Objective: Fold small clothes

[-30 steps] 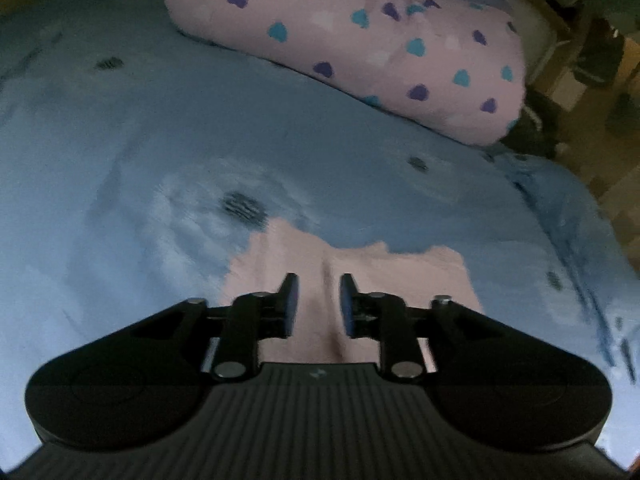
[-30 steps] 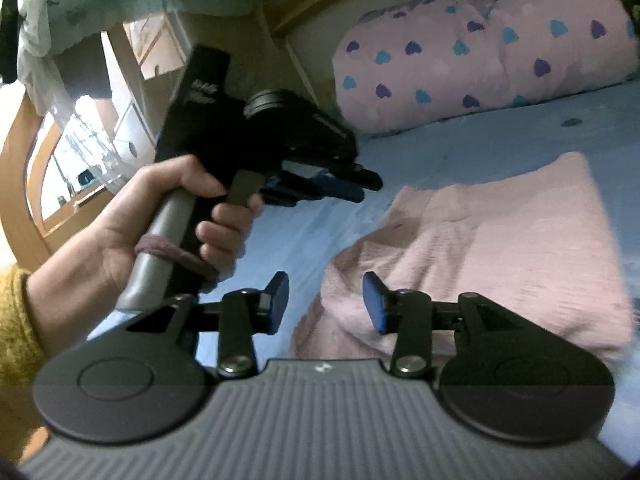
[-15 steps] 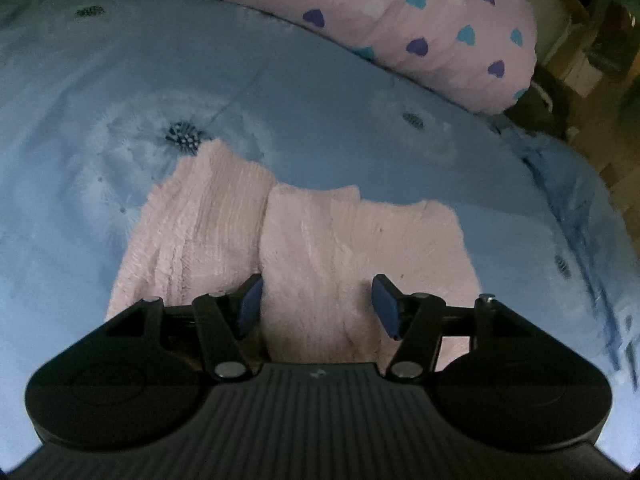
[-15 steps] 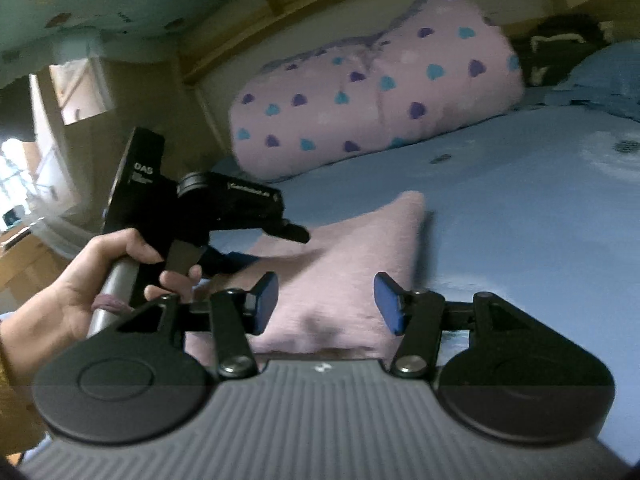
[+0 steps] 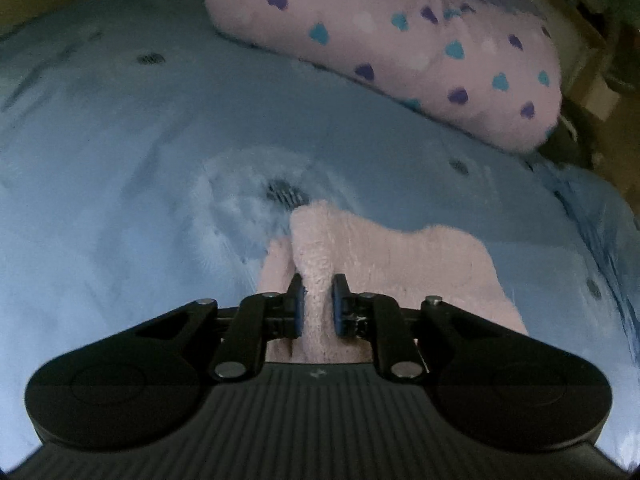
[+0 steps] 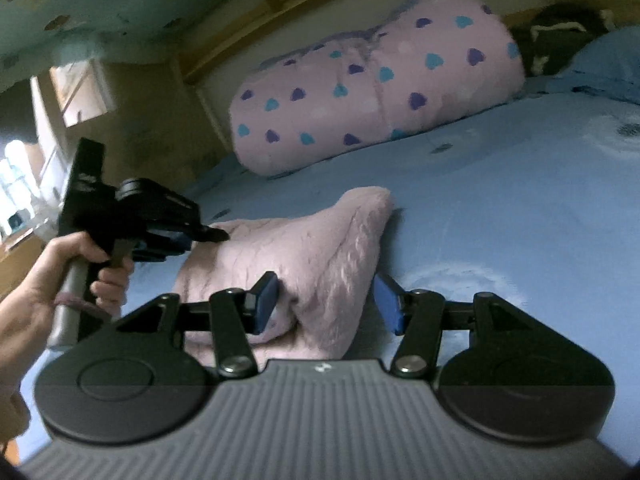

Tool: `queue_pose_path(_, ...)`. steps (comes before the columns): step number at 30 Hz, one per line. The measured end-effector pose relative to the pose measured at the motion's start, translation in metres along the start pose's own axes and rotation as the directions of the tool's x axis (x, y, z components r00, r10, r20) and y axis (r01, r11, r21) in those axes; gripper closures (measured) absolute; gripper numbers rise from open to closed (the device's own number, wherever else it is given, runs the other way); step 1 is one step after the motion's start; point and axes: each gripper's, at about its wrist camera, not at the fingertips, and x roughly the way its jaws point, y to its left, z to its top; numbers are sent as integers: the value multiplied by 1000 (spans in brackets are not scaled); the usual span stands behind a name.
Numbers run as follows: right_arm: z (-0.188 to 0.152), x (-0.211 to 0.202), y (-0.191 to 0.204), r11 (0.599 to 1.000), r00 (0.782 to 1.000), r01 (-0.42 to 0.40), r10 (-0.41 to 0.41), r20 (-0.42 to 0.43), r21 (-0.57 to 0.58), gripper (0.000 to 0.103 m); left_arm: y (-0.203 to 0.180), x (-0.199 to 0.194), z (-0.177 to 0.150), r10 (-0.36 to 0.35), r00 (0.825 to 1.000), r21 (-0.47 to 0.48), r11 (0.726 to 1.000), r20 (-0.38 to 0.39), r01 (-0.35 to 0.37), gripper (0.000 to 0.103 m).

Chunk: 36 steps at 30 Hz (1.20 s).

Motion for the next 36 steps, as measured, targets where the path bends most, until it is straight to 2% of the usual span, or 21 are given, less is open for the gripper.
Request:
queue_pose_path(2, -2, 3, 8, 999, 1000, 1, -2, -14, -40, 46, -3, -3, -4, -20, 1000, -9, 1000, 0, 20, 85)
queue_pose_path(7, -4, 6, 16, 994, 999, 16, -20, -37, -105, 46, -11, -33, -15, -67, 998, 26, 997, 1, 67, 68)
queue_pose_path(9, -4, 6, 15, 995, 999, 22, -26, -42, -98, 46, -14, -50, -21, -73, 997, 42, 996, 7, 73, 52)
queue_pose_path(12, -3, 4, 14, 996, 998, 30, -34, -44, -89, 46, -16, -70, -35, -92, 996, 58, 994, -9, 92, 46)
queue_pose_path(15, -4, 0, 18, 994, 998, 39, -43, -38, -101, 46, -17, -78, -52, -130, 990, 59, 989, -54, 134, 45)
queue_pose_path(17, -6, -5, 20, 994, 998, 44, -48, -35, -103, 46, -17, -77, -63, -139, 988, 64, 988, -71, 144, 45)
queue_pose_path(19, -8, -9, 23, 993, 998, 55, -59, -34, -100, 46, -19, -71, -74, -112, 991, 90, 989, -78, 119, 45)
queue_pose_path(22, -11, -15, 24, 992, 997, 69, -73, -36, -103, 46, -25, -66, -86, -77, 997, 144, 986, -26, 80, 47)
queue_pose_path(24, -11, -19, 25, 991, 996, 77, -82, -37, -111, 46, -32, -63, -90, -60, 998, 188, 980, -19, 63, 81)
queue_pose_path(27, -10, -22, 27, 988, 995, 91, -96, -35, -123, 46, -29, -76, -83, -42, 999, 163, 986, 19, 38, 85)
queue_pose_path(29, -6, -23, 31, 986, 995, 95, -100, -30, -134, 46, -18, -94, -74, 5, 997, 160, 987, 79, -17, 85)
queue_pose_path(30, -5, -23, 33, 985, 995, 93, -98, -25, -143, 46, -11, -97, -69, 16, 997, 160, 987, 81, -29, 85)
queue_pose_path(33, 0, -21, 38, 983, 996, 84, -88, -14, -161, 46, 17, -95, -66, 33, 999, 121, 992, 21, -35, 85)
queue_pose_path(36, 2, -9, 46, 984, 997, 62, -67, -27, -165, 46, 24, -85, -78, 16, 1000, 135, 991, -12, -14, 81)
